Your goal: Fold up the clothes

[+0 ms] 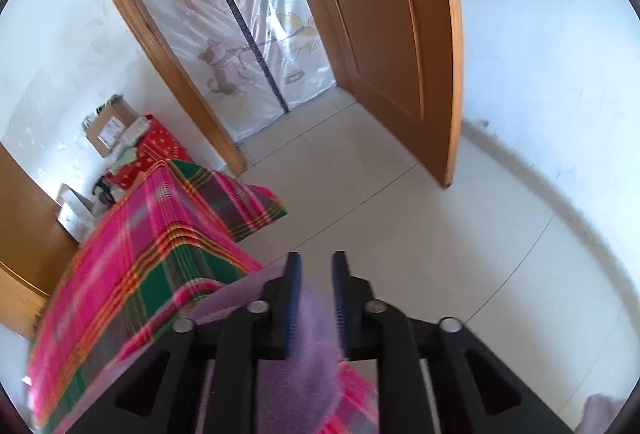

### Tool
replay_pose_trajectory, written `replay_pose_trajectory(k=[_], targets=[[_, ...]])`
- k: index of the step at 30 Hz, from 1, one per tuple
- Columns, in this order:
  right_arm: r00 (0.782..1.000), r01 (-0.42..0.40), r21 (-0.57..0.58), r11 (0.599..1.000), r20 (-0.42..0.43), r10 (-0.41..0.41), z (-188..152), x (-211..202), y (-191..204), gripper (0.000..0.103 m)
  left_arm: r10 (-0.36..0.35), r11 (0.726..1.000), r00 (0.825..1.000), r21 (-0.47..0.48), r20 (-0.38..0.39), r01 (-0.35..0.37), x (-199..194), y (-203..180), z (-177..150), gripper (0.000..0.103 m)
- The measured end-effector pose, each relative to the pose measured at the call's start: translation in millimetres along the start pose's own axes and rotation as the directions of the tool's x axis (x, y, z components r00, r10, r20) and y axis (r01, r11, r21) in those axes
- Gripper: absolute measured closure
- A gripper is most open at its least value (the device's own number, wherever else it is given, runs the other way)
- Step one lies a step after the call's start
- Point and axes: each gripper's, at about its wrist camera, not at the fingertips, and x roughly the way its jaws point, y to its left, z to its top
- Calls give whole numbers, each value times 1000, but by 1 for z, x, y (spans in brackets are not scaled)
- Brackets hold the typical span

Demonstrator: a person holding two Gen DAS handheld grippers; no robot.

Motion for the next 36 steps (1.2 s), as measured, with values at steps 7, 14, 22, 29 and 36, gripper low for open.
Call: replay_pose_trajectory(k=[7,14,22,29,36], targets=[[998,-30,-142,989,48,37,-18,-46,27,74,-25,1000,999,-6,-27,25,-6,-4,-16,83],[986,-166,-342,925,-35,164,-62,-73,77,72,-19,1000,998,-20,-66,18,-17,-8,-37,83],[978,-209,-427,880,-108,180,-101,-96,101,72,20,998,997,-62,68,-15,-89,2,-58,83],[958,-287,-548,786,-157,241,-151,-127,143,72,103,976,981,-207,164,-68,-158,46,-104,83],[931,-365,-630,685,-253,264,-203,-135,184,71,210,925,965,-353,155,-144,-192,95,-164,83]])
